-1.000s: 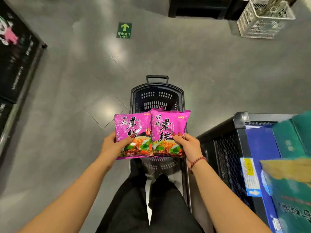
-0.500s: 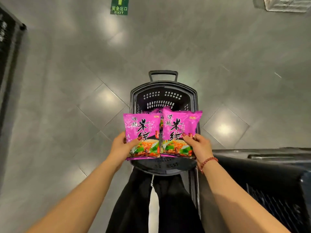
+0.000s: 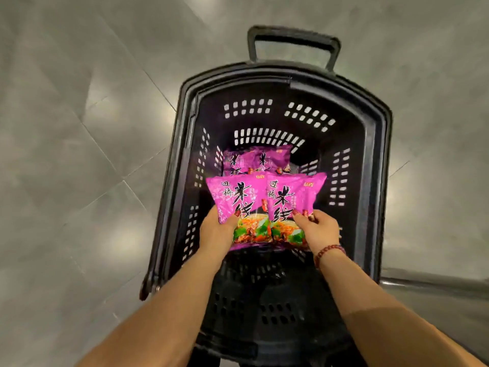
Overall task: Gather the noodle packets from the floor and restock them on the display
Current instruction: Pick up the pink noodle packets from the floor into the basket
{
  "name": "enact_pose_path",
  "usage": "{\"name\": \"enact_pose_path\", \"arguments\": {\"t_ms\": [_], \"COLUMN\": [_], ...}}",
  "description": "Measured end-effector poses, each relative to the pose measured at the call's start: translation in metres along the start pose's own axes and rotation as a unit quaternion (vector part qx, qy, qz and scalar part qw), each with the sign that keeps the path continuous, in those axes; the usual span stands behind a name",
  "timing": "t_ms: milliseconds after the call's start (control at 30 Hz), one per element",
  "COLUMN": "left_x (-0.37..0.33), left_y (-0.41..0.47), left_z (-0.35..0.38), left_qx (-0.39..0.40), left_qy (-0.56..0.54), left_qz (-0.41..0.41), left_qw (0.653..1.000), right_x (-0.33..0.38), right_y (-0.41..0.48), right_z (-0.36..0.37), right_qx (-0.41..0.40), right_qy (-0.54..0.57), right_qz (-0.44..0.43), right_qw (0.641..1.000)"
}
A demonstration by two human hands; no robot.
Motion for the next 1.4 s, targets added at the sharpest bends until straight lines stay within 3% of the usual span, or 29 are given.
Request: {"name": "enact_pose_path", "arguments": {"t_ms": [333,500,600,933,1067,1200,1400], "left_x": [0.066,0.087,0.098,0.073,0.032,-0.024,-0.1], "left_y": [0.116,0.141,0.149,0.112,0.062,-0.005,-0.112], "left_z": [0.028,0.029,0.024,0.016,0.013,0.004,-0.032], "left_qx": [-0.054,-0.028,-0.016,-0.04,0.011,0.083,0.174], "left_qy": [0.161,0.282,0.289,0.3,0.332,0.412,0.525], "left_qz": [-0.017,0.023,0.026,0.027,0.123,0.245,0.403], "left_qw": [0.985,0.959,0.957,0.953,0.935,0.874,0.729], "right_x": [-0.077,-0.096,-0.1,-0.073,-0.042,-0.001,0.056], "right_y": [0.102,0.115,0.121,0.083,0.035,-0.027,-0.136], "right_z": [0.067,0.077,0.083,0.073,0.051,0.024,-0.022], "right_qx": [-0.026,-0.059,-0.065,-0.091,-0.064,-0.051,-0.081], "right_qy": [-0.09,-0.176,-0.231,-0.232,-0.263,-0.275,-0.298], "right_qz": [0.022,0.027,0.047,0.03,-0.014,-0.105,-0.17], "right_qw": [0.995,0.982,0.97,0.968,0.963,0.954,0.936]}}
Point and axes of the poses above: each hand's wrist, its own y-axis towards the middle knuckle, its own z-axis out of the palm, x = y × z, the point moved 3 cm from there along y, towards the middle knuckle, and after that the axes turned 7 degrees about -y, right-handed, at the moved point
